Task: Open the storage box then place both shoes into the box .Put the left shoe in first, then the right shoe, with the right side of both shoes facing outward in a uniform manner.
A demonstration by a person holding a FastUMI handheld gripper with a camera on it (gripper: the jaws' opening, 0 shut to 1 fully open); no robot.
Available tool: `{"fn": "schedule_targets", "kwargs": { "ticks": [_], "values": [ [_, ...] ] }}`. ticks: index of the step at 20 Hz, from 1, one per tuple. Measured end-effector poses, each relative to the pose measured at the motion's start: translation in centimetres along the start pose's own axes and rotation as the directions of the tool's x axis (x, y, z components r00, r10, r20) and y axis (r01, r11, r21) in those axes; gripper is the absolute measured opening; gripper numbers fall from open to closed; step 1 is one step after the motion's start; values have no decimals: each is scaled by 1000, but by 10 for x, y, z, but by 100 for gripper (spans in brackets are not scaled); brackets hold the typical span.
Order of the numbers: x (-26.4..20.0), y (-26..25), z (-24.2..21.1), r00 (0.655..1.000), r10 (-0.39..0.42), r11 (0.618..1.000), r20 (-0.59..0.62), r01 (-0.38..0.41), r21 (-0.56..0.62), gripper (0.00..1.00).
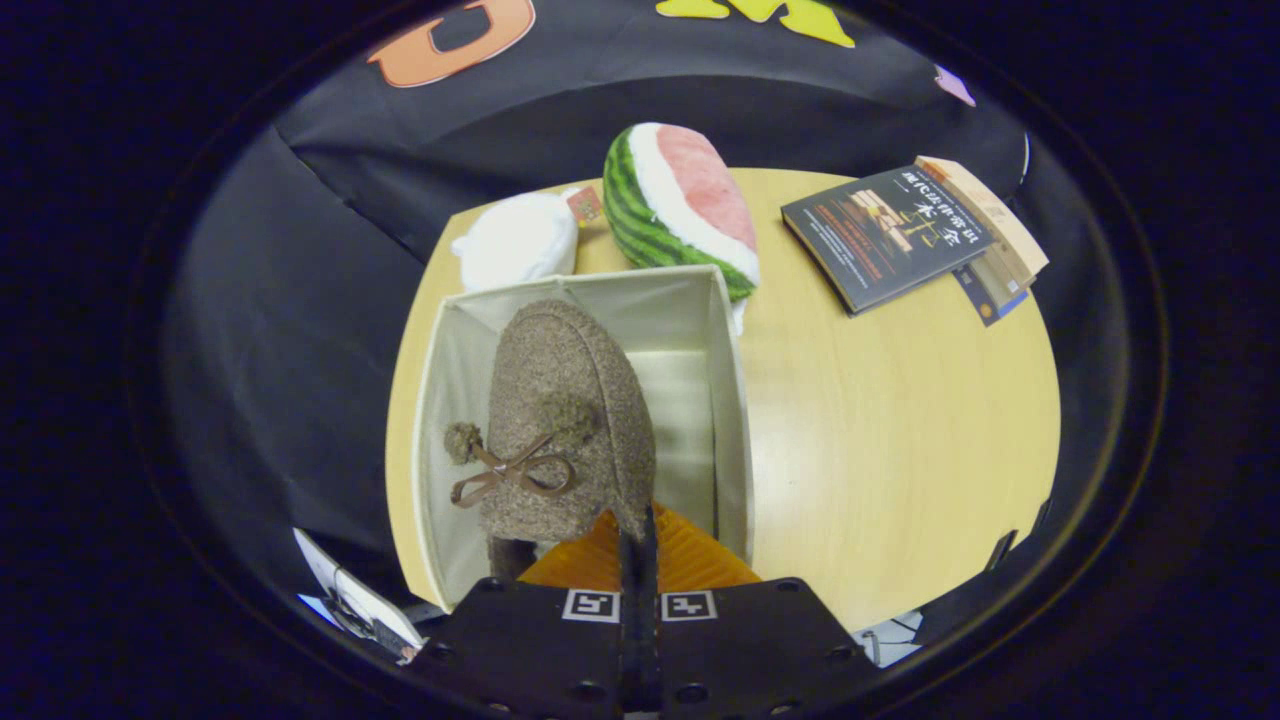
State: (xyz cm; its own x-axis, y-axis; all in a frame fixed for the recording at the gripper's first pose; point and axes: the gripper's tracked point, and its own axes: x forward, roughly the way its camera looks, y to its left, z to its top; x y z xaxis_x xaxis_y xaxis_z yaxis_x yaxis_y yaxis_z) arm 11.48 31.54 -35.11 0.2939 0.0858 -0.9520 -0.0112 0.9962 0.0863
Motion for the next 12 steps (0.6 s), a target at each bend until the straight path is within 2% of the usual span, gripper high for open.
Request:
{"fn": "schedule_targets", "kwargs": {
  "ticks": [7, 12],
  "values": [
    [25, -18, 6, 989, -146, 987, 11, 145, 61, 2],
    [28, -19, 8, 992, -122, 989, 11, 121, 82, 3]
  ]
}}
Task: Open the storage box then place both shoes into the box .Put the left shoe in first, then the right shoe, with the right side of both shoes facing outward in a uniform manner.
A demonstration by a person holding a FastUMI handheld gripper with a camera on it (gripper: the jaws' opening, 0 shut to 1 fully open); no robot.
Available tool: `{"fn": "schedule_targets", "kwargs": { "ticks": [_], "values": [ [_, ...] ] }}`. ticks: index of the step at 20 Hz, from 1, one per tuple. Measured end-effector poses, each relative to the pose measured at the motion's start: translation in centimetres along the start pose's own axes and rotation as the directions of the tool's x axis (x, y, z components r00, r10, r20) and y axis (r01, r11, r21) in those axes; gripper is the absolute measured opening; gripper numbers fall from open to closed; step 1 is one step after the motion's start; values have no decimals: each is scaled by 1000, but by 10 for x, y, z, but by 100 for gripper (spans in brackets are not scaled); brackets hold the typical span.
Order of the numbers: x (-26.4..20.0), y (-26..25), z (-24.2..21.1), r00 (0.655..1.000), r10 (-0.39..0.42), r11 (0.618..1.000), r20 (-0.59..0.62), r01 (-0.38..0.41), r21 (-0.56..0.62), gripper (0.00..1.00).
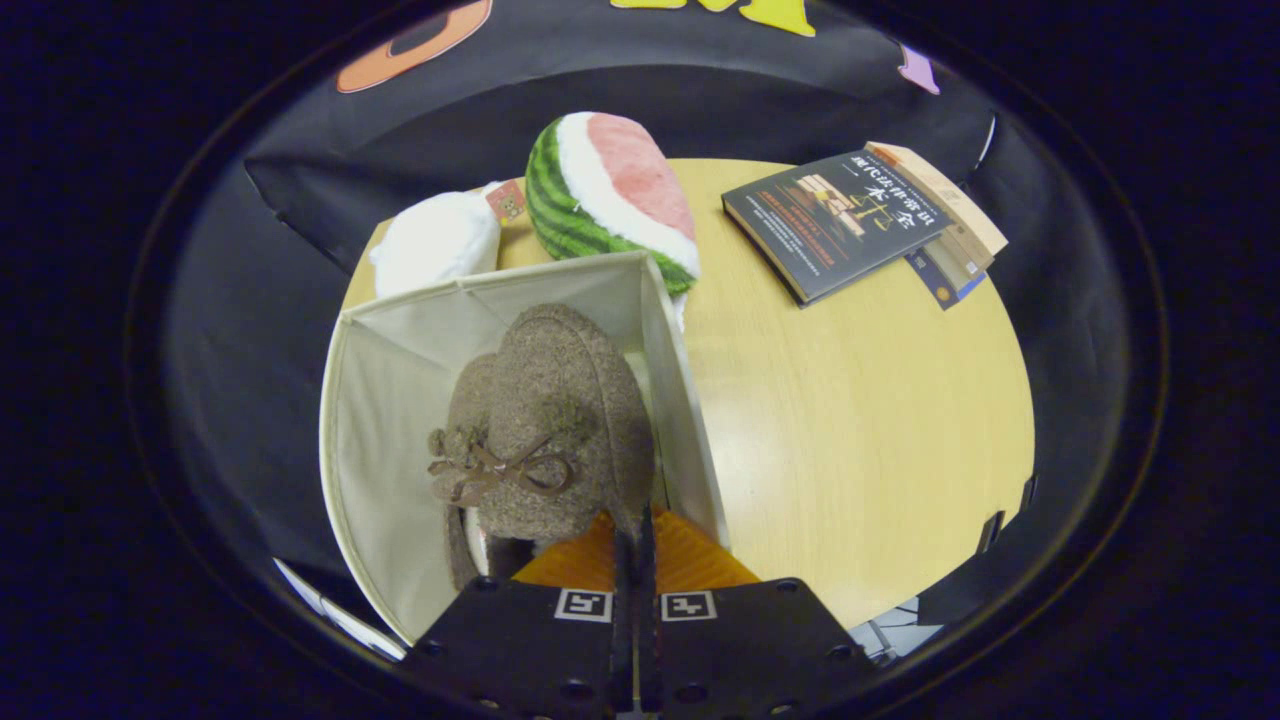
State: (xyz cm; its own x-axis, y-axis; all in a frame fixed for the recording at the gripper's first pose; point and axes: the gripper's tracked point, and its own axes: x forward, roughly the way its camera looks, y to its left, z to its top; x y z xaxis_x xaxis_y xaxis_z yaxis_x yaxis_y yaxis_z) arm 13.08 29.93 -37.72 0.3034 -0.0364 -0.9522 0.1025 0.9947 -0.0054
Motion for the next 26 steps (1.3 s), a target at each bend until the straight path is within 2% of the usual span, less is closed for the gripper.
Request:
{"fn": "schedule_targets", "kwargs": {
  "ticks": [2, 3, 5, 8, 11, 17, 20, 24, 26],
  "values": [
    [1, 2, -1, 1000, 9, 1000, 3, -9, 4, 4],
    [-2, 3, -1, 1000, 10, 1000, 6, -10, 4, 10],
    [-5, 6, -1, 999, 29, 1000, 18, -29, -1, 11],
    [-22, 20, -10, 994, 105, 993, 5, -104, -55, 34],
    [-42, 13, -12, 991, 129, 987, 36, -125, -98, 72],
    [-94, 7, -19, 963, 248, 958, 107, -228, -173, 87],
    [-135, -18, -9, 938, 256, 951, 232, -202, -232, 88],
    [-205, -59, 5, 876, 244, 961, 417, -162, -222, 89],
    [-244, -80, 20, 809, 235, 968, 538, -141, -210, 89]
  ]
}}
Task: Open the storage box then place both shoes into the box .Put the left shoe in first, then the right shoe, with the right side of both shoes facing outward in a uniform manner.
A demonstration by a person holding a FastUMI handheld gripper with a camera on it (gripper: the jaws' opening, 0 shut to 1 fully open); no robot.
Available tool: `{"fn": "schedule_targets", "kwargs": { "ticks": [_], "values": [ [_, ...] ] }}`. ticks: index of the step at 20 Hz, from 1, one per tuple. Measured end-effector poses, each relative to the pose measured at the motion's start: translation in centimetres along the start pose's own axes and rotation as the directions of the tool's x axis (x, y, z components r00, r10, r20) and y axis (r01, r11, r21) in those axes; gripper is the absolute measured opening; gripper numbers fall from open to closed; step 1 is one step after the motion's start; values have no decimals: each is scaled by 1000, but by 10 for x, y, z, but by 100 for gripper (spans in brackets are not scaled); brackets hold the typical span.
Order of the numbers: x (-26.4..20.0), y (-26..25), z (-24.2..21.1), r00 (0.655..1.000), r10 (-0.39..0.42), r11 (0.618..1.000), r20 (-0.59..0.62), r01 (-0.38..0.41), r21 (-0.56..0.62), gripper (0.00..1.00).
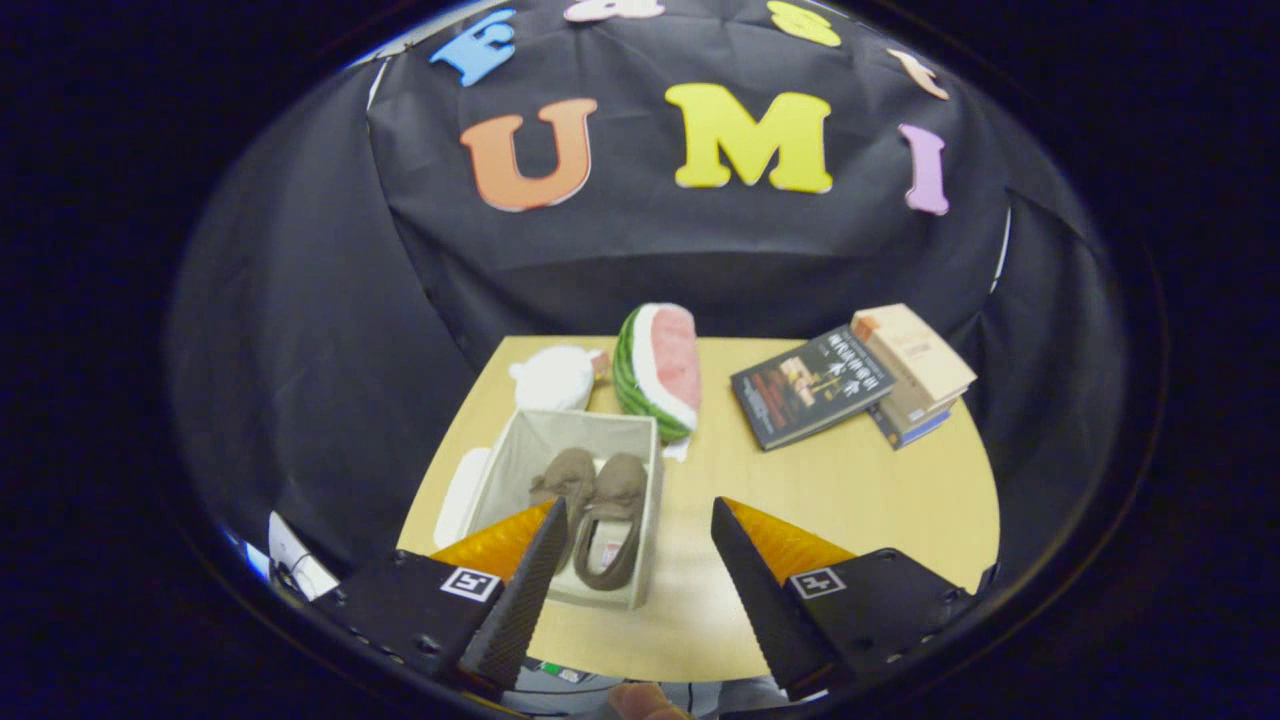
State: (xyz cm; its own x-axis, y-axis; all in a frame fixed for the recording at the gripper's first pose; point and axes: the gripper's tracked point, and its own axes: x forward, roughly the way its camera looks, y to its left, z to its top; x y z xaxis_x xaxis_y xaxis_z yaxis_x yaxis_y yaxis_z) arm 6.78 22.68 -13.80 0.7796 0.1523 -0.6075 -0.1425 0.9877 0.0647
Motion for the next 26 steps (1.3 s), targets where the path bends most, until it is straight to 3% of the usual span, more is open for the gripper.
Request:
{"fn": "schedule_targets", "kwargs": {
  "ticks": [4, 9, 14, 19, 21, 26],
  "values": [
    [-54, -42, 55, 968, -57, 998, 245, 63, -19, 89],
    [-113, -67, 94, 917, -55, 998, 396, 57, 6, 89],
    [-153, -69, 126, 848, -45, 997, 528, 74, -34, 91],
    [-182, -57, 142, 747, -31, 992, 664, 103, -69, 91],
    [-183, -50, 131, 756, -9, 994, 655, 77, -75, 91],
    [-175, -50, 124, 774, -39, 991, 632, 112, -77, 91]
  ]
}}
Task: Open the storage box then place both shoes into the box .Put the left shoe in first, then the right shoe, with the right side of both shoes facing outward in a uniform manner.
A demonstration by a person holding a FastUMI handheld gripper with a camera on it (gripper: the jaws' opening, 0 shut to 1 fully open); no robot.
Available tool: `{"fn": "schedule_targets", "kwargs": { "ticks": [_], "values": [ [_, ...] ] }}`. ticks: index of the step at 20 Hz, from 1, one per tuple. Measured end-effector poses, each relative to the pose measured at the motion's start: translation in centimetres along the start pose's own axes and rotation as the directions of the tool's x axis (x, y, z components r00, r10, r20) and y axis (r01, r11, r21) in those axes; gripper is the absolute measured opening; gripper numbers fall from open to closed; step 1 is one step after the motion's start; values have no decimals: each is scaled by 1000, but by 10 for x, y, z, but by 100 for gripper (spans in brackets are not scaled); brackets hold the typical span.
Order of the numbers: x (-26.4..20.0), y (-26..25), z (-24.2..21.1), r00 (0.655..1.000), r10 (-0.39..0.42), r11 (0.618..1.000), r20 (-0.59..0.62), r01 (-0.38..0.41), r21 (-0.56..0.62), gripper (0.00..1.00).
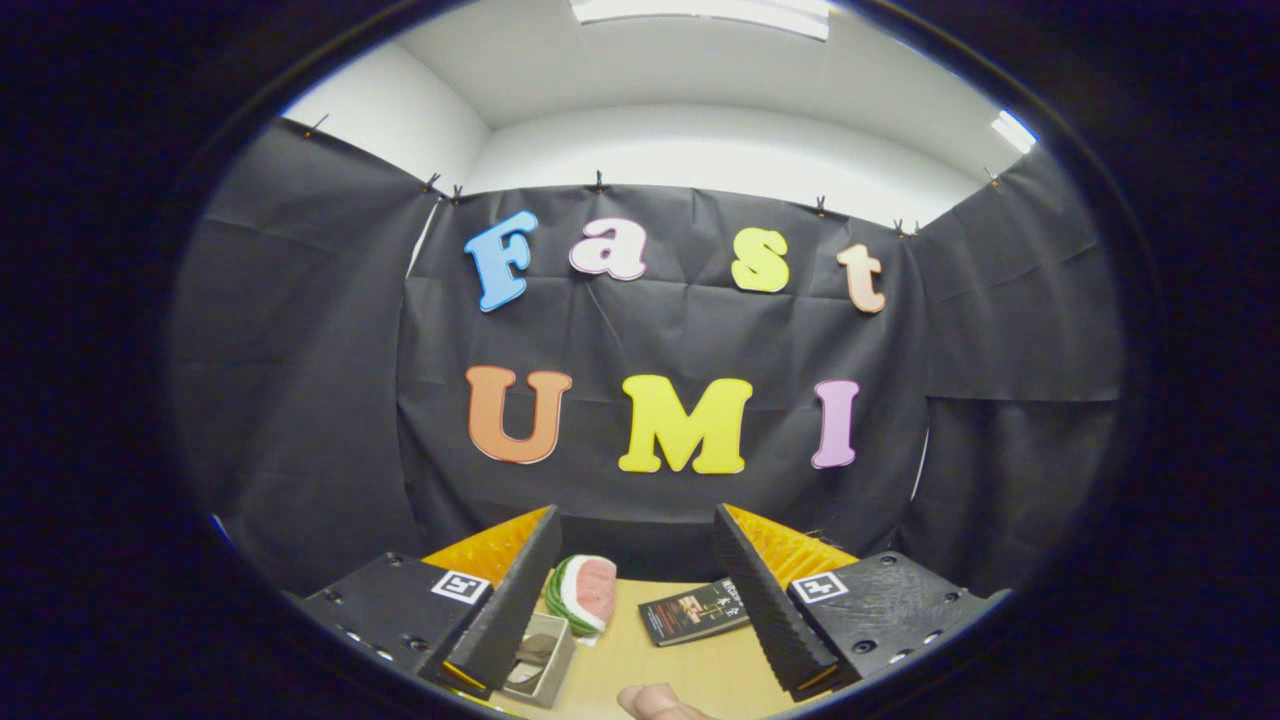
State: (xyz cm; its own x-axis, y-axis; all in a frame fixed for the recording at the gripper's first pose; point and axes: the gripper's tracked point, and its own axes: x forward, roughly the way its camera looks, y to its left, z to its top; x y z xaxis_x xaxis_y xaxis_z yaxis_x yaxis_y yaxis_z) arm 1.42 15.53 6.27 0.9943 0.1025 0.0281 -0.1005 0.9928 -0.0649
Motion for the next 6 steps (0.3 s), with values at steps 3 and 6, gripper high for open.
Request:
{"fn": "schedule_targets", "kwargs": {
  "ticks": [3, 6],
  "values": [
    [-1, 1, 1, 1000, -5, 1000, 4, 5, -13, 91],
    [0, 3, -3, 1000, -10, 1000, -2, 10, -21, 91]
  ]
}}
